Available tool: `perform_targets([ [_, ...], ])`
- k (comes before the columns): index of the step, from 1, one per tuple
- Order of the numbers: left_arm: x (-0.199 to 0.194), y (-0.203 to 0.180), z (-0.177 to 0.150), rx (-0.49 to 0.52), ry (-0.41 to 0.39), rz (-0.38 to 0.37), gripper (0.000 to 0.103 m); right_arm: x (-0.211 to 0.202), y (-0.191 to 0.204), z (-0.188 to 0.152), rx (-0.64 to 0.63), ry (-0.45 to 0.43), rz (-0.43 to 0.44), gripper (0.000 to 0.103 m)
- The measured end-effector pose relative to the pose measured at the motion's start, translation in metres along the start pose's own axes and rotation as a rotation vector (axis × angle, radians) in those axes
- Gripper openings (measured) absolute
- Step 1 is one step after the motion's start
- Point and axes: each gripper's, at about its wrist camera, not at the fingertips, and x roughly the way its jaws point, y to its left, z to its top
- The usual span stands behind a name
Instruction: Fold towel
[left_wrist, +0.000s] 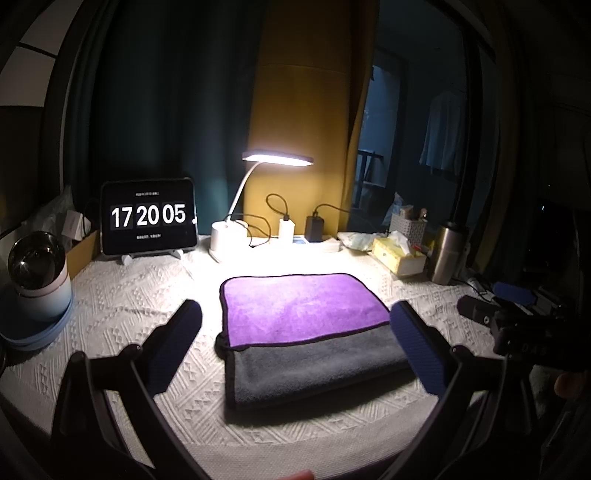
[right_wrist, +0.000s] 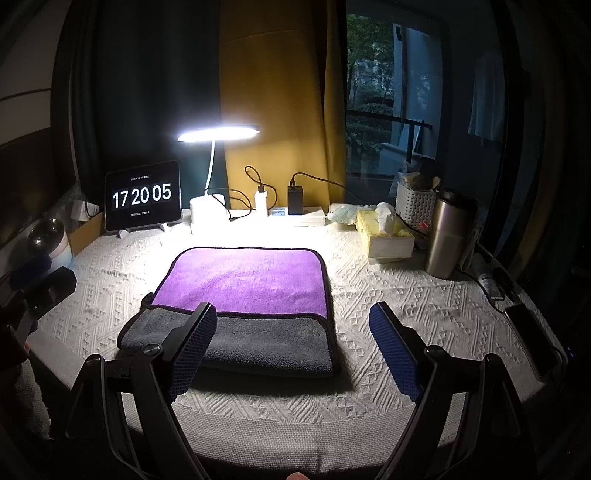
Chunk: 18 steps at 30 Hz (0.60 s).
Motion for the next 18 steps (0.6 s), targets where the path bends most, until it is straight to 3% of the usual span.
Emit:
perform_targets([
  [18,0.0031,-0.0019,-0.0008,0.004,0.007,-0.018,0.103,0.0048,-0.0012,-0.002,0.002,0.012,0.004,0.087],
])
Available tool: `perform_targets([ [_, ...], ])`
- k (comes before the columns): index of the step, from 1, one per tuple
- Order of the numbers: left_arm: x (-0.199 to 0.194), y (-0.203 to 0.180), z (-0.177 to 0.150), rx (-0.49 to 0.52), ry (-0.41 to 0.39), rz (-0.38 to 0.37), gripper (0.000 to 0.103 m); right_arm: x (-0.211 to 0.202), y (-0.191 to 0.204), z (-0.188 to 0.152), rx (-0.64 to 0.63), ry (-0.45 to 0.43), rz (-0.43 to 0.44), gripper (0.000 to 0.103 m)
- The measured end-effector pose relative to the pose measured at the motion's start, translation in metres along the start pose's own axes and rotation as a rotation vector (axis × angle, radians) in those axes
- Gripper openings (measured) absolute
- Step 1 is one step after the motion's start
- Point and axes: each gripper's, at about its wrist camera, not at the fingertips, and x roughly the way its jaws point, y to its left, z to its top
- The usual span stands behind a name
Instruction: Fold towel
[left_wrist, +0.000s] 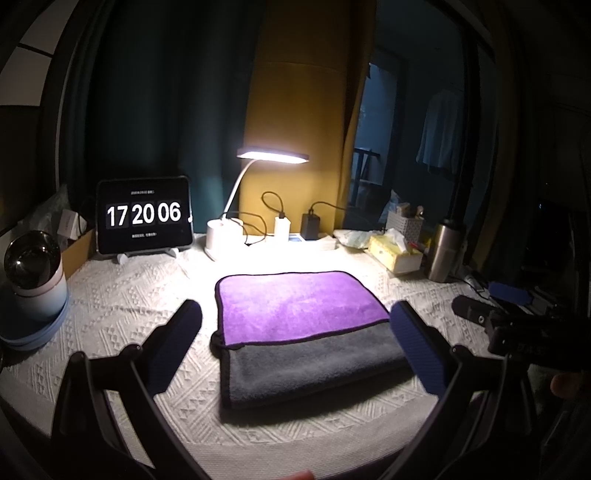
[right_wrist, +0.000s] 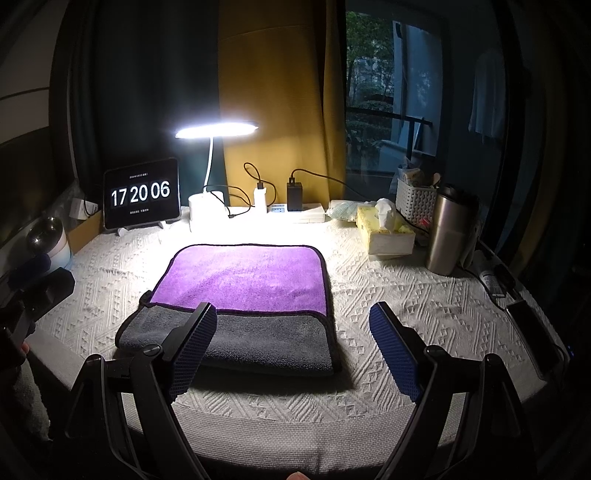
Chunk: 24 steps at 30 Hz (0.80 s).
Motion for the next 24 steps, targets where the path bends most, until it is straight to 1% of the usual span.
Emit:
perform_targets([
  [13,0.005,0.0,0.001,0.004,0.0,-0.007,0.103,0.004,0.0,0.001,-0.003,0.007,0.008,0.087],
  [22,0.017,0.004,0.001,0.0,0.024,0.001,0.102,0.016,-0.004,0.003,0.01,0.032,0.008,0.087],
  [24,0.022,0.004,0.001,-0.002,0.039,0.002,0.102,0.021,-0.005,0.003,0.013,0.041,0.005,0.085],
])
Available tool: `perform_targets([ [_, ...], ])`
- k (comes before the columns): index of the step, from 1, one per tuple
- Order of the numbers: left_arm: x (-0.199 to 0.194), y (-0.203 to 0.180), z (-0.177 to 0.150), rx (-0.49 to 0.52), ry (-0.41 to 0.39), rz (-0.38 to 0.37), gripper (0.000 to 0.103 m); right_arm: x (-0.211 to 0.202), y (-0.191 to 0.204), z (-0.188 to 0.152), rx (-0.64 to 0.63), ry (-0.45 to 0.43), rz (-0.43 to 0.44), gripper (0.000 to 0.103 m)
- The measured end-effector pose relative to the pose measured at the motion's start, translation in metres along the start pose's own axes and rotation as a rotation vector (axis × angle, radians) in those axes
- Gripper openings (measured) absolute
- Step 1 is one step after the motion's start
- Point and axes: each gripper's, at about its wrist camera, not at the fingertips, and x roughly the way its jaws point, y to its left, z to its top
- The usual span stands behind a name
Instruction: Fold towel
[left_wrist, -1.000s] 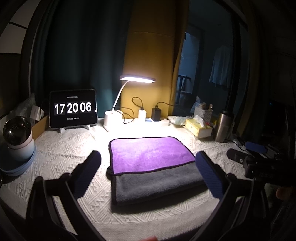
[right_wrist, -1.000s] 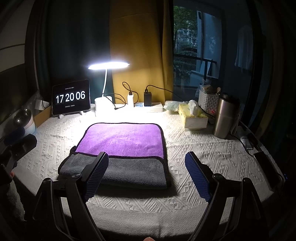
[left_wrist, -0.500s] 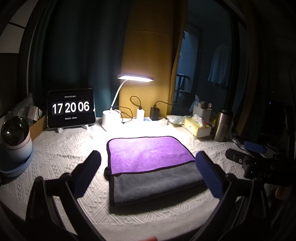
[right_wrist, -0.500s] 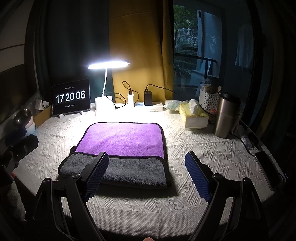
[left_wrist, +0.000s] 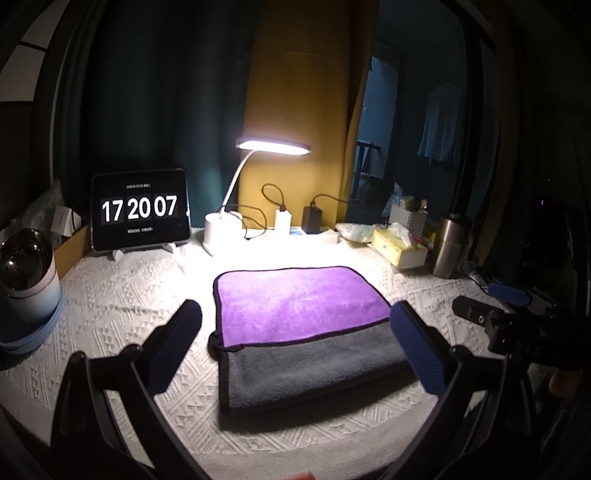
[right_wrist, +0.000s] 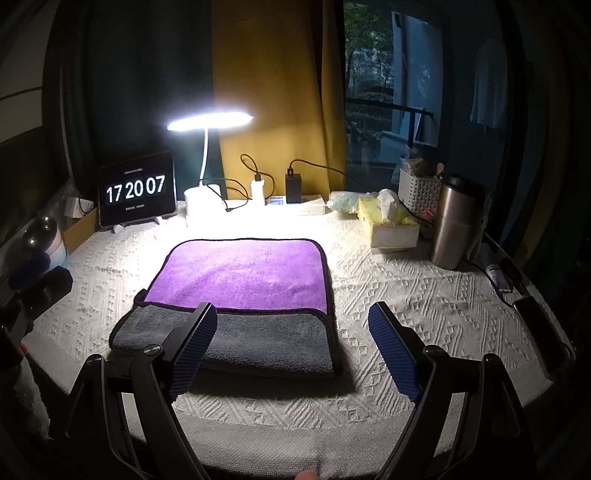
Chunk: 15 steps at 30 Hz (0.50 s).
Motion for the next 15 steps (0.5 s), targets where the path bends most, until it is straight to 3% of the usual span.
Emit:
perform_targets([
  [9,0.025,0.01,0.0,-0.016,0.049,0.033,0.102,0.02,-0.01,0.001,0.001,0.033,0.009,0.08],
  [15,0.056,0.024,-0.006,-0.048,0.135,0.037,0.102,0.039,-0.021,0.002,0.009,0.062,0.009,0.076],
])
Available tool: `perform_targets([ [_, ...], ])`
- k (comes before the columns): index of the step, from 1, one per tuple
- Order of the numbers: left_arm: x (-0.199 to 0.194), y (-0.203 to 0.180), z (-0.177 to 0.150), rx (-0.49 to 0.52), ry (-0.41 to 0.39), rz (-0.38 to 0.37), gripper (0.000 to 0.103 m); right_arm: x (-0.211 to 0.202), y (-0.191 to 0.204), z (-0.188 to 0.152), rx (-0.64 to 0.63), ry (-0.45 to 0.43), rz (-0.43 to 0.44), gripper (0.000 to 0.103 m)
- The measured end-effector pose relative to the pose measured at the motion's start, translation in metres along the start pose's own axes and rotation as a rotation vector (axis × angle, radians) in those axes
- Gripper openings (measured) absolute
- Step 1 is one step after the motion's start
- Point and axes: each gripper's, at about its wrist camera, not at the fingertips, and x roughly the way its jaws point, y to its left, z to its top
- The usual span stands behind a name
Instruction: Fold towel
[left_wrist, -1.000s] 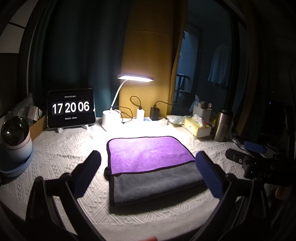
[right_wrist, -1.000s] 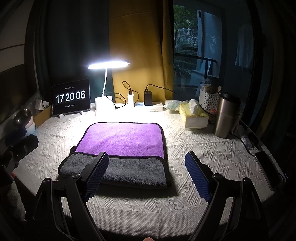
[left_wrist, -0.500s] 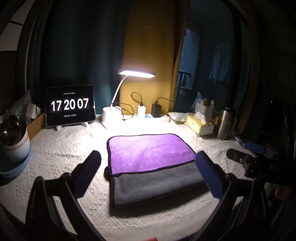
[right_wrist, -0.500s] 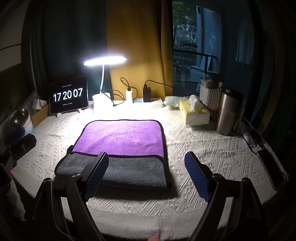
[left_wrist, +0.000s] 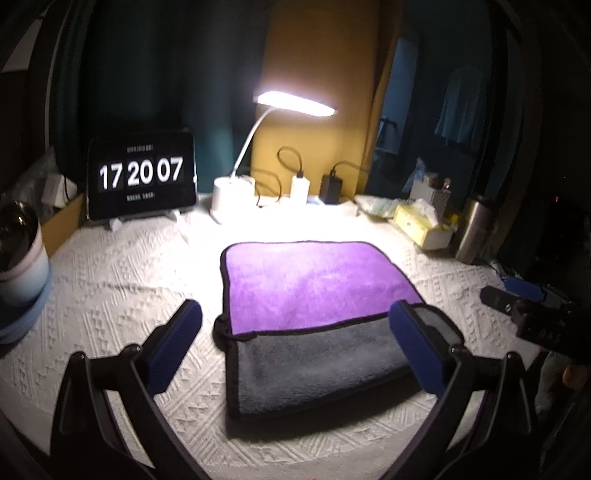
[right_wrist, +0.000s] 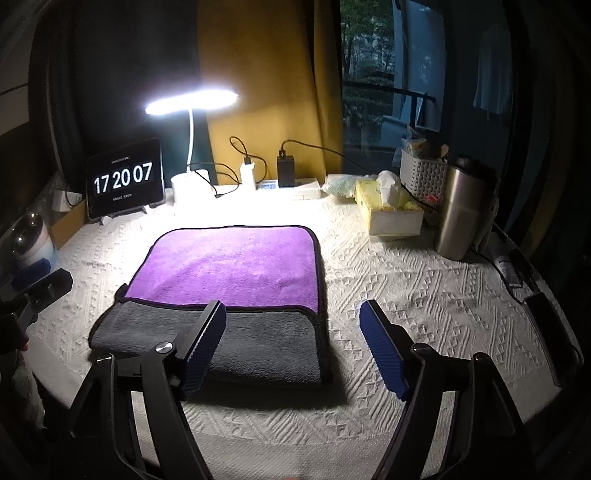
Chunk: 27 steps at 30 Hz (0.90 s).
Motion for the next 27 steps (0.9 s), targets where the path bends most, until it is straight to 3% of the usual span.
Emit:
perform_targets([
  [5,0.027,0.006,-0.004,-0.009,0.068,0.013,0.099,0.021,-0.013,0.0,0.012,0.037,0.002,0.069],
  [7,0.038,0.007,-0.006,-0.007,0.098,0.017,0.092,0.03,-0.018,0.0,0.018,0.054,0.005,0.067],
  [11,0.057,0.01,-0.012,-0.016,0.156,0.031,0.089,0.05,-0.027,-0.001,0.025,0.093,0.011,0.061],
  [18,0.085,0.019,-0.021,-0.039,0.242,0.05,0.065,0.085,-0.033,-0.006,-0.012,0.161,0.029,0.042],
  [27,0.103,0.029,-0.029,-0.045,0.308,0.092,0.051,0.121,-0.037,-0.015,-0.032,0.263,0.066,0.035],
])
